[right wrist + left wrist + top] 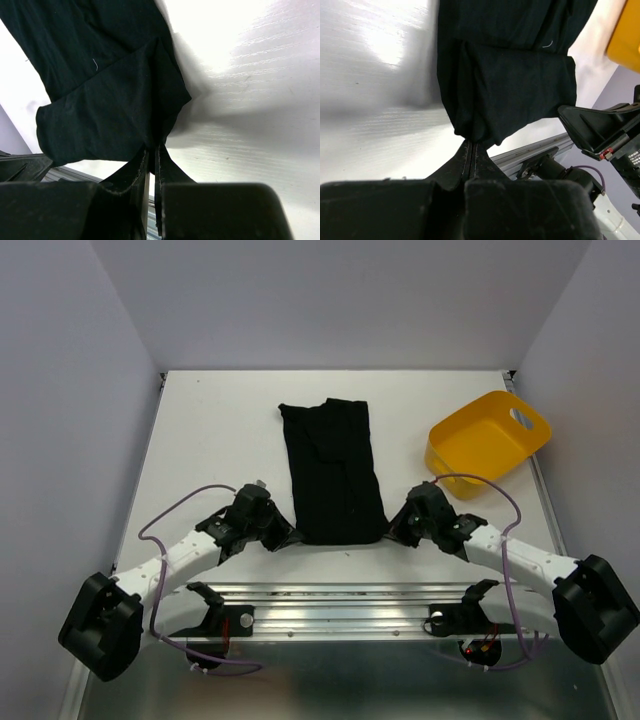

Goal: Roll the t-shirts
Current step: Roll the T-shirt to the center of the board.

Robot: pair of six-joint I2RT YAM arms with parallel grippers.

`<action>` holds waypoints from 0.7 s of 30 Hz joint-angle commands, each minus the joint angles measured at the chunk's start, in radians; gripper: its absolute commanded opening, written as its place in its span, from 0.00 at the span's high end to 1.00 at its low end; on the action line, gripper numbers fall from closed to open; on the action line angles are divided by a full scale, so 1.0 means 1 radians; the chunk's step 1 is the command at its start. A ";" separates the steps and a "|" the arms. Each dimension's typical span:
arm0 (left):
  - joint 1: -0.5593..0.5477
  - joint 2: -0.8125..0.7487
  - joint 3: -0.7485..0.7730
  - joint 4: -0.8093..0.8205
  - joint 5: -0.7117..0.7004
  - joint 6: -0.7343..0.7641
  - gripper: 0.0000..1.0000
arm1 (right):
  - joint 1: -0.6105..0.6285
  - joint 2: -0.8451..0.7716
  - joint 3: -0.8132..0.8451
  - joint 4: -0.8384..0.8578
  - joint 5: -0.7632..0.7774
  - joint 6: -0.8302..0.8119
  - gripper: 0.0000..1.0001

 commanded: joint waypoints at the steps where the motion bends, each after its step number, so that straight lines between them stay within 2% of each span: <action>1: 0.019 0.028 0.060 -0.066 -0.005 0.001 1.00 | -0.003 0.011 0.055 -0.036 0.030 0.019 0.99; 21: 0.178 0.155 0.198 -0.066 0.088 0.098 1.00 | -0.051 0.108 0.198 -0.050 0.051 -0.050 0.99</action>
